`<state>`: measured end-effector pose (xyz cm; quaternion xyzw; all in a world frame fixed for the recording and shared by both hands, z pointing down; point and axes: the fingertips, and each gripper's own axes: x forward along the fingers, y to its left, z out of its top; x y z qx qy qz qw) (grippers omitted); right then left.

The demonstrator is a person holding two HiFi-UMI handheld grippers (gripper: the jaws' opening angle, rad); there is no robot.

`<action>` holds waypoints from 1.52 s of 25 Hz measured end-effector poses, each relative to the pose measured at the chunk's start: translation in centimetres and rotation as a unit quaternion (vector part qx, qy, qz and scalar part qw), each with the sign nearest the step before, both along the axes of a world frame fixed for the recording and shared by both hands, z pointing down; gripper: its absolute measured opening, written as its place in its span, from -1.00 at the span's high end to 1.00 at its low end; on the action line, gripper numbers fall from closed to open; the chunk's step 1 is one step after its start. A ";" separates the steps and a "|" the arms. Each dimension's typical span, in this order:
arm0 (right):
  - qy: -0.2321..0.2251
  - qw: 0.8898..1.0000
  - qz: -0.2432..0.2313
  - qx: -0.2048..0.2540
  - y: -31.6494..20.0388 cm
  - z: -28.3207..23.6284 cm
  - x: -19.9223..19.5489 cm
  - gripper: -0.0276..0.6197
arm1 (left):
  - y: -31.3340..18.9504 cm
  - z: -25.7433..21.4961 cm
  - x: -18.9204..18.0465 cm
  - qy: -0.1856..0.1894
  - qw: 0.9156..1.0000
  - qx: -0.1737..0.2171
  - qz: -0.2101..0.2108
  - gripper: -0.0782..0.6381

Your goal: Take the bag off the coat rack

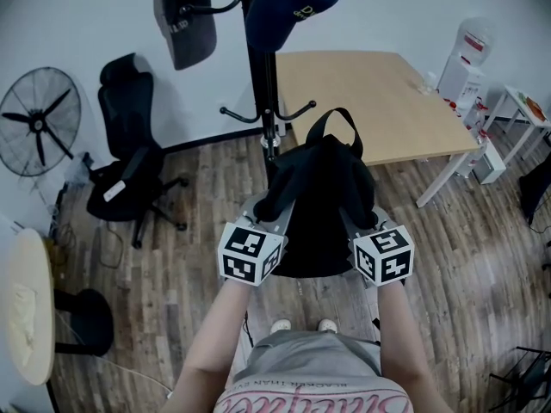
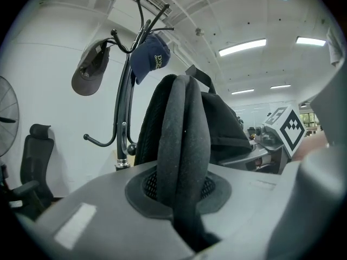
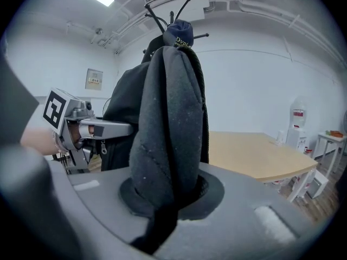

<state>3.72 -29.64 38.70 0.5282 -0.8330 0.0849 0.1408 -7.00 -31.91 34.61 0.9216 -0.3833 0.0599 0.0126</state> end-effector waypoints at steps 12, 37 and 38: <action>0.001 0.996 0.048 0.075 0.4 -6.1 2.9 0.81 | -0.3 -6.1 3.0 0.026 0.998 0.058 0.021 0.60; 0.013 0.983 0.112 0.141 1.7 -11.5 8.4 0.81 | 0.3 -11.6 8.7 0.051 0.990 0.111 0.076 0.60; 0.014 0.983 0.114 0.142 1.8 -11.5 8.5 0.81 | 0.4 -11.6 8.8 0.051 0.989 0.112 0.077 0.60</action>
